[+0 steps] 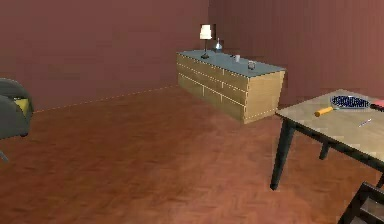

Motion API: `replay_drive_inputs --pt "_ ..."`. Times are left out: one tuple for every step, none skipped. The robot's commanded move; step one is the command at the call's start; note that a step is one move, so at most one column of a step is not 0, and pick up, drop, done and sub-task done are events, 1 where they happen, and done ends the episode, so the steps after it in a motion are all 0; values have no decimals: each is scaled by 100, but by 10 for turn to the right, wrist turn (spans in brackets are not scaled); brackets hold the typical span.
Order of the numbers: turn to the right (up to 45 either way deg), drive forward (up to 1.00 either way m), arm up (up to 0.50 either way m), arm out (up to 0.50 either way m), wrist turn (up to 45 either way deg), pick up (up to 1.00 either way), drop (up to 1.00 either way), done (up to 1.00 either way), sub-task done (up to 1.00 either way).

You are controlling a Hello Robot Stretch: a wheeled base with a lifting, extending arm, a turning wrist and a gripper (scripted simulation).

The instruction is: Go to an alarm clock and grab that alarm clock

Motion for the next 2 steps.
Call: replay_drive_inputs --pt "0 45 0 0 0 0 0 0 0" --pt "60 0 0 0 0 0 0 0 0"
